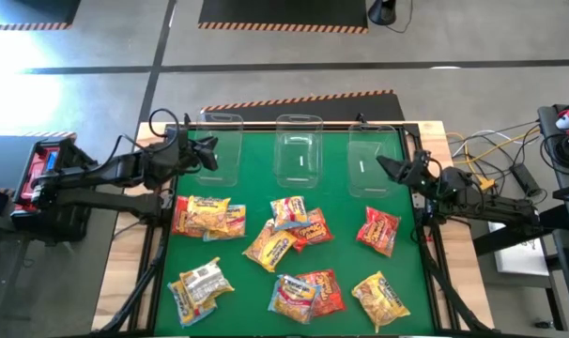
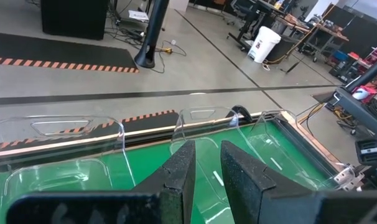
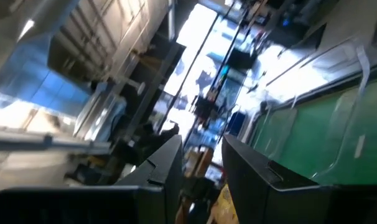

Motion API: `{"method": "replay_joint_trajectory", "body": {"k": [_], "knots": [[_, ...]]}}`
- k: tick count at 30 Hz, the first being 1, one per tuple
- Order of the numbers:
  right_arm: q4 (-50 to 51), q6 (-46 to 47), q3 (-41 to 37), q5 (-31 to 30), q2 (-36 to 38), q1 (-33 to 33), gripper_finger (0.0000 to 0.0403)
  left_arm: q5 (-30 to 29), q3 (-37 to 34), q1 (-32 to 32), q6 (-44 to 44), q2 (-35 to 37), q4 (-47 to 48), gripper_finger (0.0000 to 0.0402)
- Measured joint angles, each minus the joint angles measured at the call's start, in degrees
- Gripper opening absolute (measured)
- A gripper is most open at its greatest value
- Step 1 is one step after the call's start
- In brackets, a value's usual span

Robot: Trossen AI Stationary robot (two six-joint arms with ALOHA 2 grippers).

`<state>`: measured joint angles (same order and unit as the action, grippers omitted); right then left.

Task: Sort Maruchan noodles
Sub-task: Put the blue noodle pack into the right transparent bin

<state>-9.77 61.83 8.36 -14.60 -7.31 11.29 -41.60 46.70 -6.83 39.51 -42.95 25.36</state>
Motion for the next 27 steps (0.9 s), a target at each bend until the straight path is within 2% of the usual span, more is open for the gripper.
{"method": "replay_joint_trajectory", "body": {"k": [5, 13, 20, 27], "knots": [[-1.1, -0.2, 0.0, 6.7, 0.0, 0.0, 0.0102, 0.1, 0.0, 0.0, 0.7, -0.5, -0.1, 0.0059], [-1.7, -1.8, 1.4, 10.7, -1.7, -0.3, 0.0102, 2.0, 0.0, 0.0, 2.1, -3.1, -1.3, 0.0059], [-0.4, -9.1, 8.1, 15.8, -10.6, -0.3, 0.0102, 3.6, 0.0, 0.0, 1.8, -6.1, -3.3, 0.0059], [12.8, -12.8, 15.6, 17.7, -19.6, -0.3, 0.0102, 6.3, 0.0, 0.0, 3.2, -6.6, -3.4, 0.0059]]}}
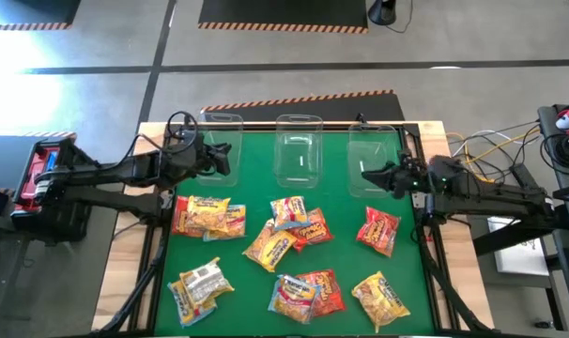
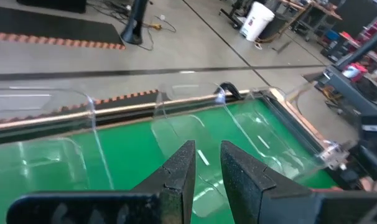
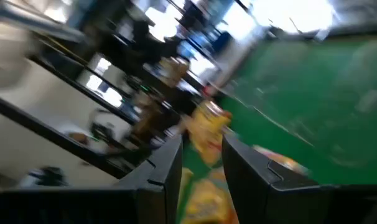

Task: Sort Maruchan noodles
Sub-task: Put the blue noodle pack into the right transparent bin

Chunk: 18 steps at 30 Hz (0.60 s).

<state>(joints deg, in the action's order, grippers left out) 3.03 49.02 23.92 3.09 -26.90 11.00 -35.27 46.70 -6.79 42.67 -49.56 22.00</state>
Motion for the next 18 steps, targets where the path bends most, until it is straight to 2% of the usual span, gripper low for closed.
{"method": "replay_joint_trajectory", "body": {"k": [12, 18], "knots": [[2.1, 2.0, 7.0, 0.5, -14.3, -0.9, 0.0102, 9.5, 0.0, 2.8, 1.8, -5.2, -0.1, 0.0059], [1.8, 6.8, 10.1, 0.5, -21.5, -3.6, 0.0102, 10.9, 0.0, 6.0, 4.3, -9.2, -0.1, 0.0059]]}}
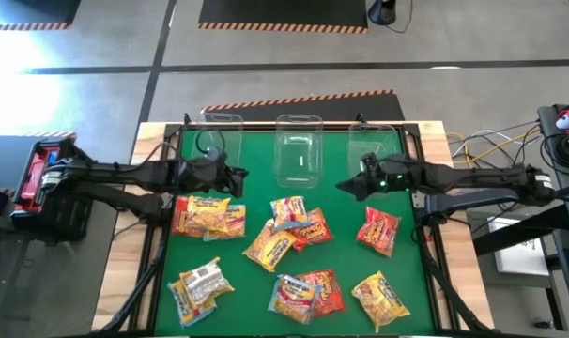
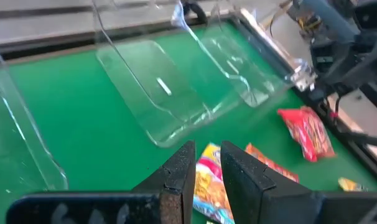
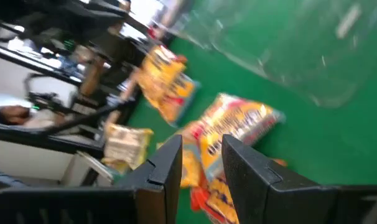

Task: Sort Maruchan noodles
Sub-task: Put the blue noodle pack into the right transparent bin

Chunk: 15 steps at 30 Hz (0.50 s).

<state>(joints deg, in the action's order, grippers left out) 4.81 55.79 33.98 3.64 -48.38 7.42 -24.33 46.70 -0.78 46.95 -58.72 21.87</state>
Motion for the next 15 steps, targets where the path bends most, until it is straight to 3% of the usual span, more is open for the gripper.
{"method": "replay_joint_trajectory", "body": {"k": [15], "knots": [[-0.4, 4.4, 7.7, -1.6, -16.5, -9.1, 0.0102, 1.1, 0.0, 4.8, 0.1, -8.1, -4.7, 0.0059]]}}
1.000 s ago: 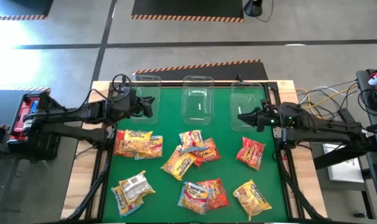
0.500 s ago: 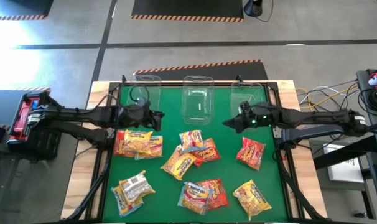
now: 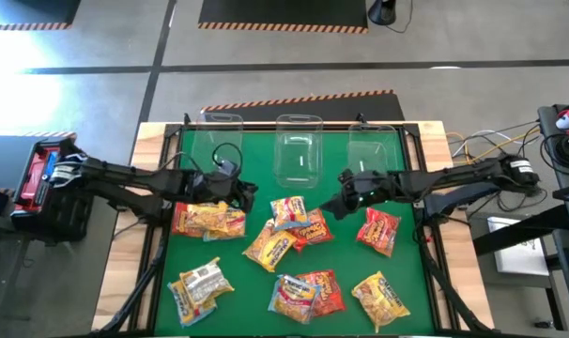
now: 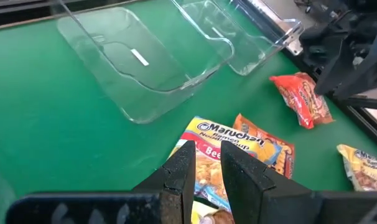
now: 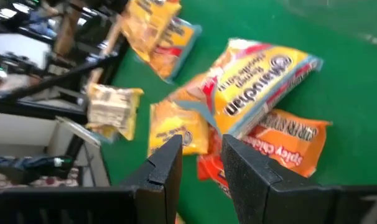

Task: Sort Maruchan noodles
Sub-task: Put the blue noodle pack into the right transparent bin

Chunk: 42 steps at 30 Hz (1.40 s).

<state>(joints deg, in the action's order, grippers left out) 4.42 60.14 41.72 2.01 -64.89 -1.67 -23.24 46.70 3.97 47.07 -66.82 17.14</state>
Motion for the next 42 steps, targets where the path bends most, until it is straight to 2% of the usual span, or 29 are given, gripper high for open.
{"method": "replay_joint_trajectory", "body": {"k": [12, 20, 25, 34, 42], "knots": [[-0.5, 8.8, 4.5, -4.5, -12.1, -5.6, 0.0102, 1.4, 0.0, 1.7, 0.6, -11.6, -6.2, 0.0059], [-0.6, 8.0, 8.0, -9.3, -18.6, -9.2, 0.0102, 2.3, 0.0, 2.4, 0.6, -17.5, -10.7, 0.0059], [-0.7, 7.2, 10.4, -9.5, -20.6, -9.7, 0.0104, 3.3, 0.0, 2.6, 1.4, -19.8, -12.6, 0.0059], [-0.4, 9.3, 11.1, -9.7, -20.4, -9.7, 0.0157, 1.1, 0.0, 2.6, 1.5, -20.8, -14.3, 0.0059], [0.3, 22.8, 11.0, -16.9, -21.0, -9.7, 0.0203, -0.9, 0.0, 2.5, 1.5, -23.4, -16.1, 0.0059]]}}
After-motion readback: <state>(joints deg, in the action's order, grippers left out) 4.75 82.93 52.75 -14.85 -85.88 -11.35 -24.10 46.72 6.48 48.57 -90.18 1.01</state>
